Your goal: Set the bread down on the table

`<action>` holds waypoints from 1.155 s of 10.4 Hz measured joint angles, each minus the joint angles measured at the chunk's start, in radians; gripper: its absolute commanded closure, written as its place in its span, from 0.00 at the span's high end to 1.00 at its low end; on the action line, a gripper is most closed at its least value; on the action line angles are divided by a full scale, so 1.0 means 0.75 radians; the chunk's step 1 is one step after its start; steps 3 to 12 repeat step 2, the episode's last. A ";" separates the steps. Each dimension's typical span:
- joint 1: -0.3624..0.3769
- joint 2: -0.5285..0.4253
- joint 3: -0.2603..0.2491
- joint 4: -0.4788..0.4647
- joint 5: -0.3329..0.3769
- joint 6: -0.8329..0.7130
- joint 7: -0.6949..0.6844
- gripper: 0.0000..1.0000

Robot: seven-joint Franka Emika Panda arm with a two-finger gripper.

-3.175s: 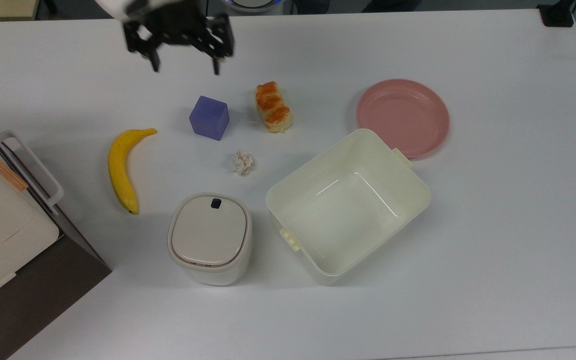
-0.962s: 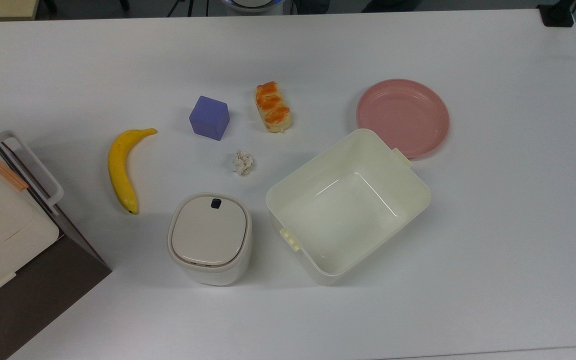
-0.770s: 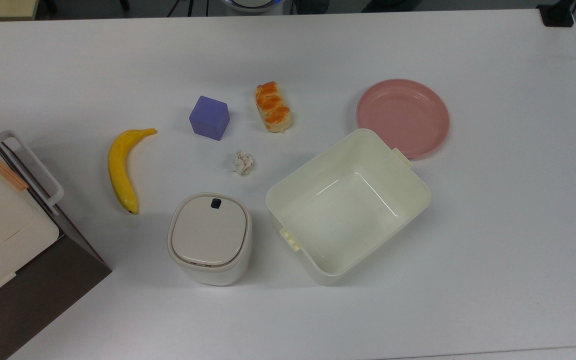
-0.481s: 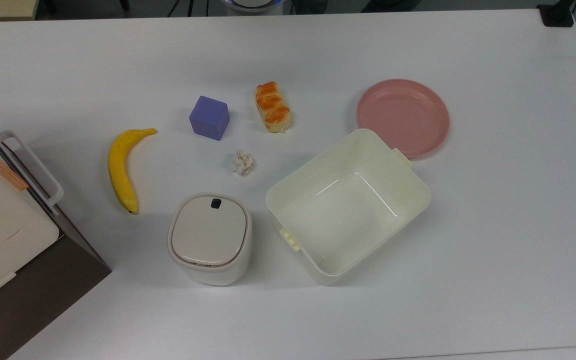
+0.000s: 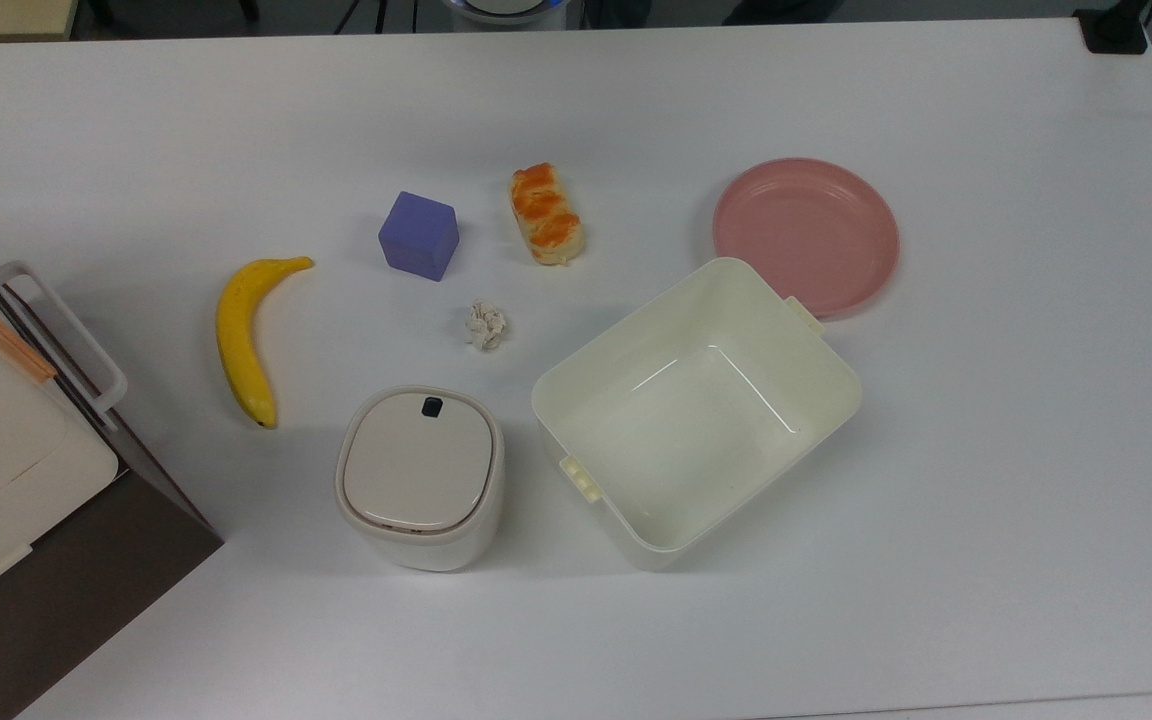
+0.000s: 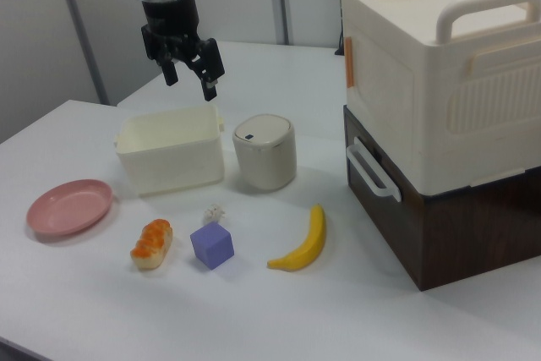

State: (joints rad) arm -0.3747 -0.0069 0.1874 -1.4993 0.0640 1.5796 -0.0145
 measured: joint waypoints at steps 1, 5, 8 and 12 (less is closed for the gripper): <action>0.000 0.000 0.000 0.000 0.000 0.000 0.000 1.00; 0.000 0.000 0.002 0.000 0.000 0.000 0.000 1.00; 0.000 0.000 0.002 0.000 0.000 0.000 0.000 1.00; 0.000 0.000 0.002 0.000 0.000 0.000 0.000 1.00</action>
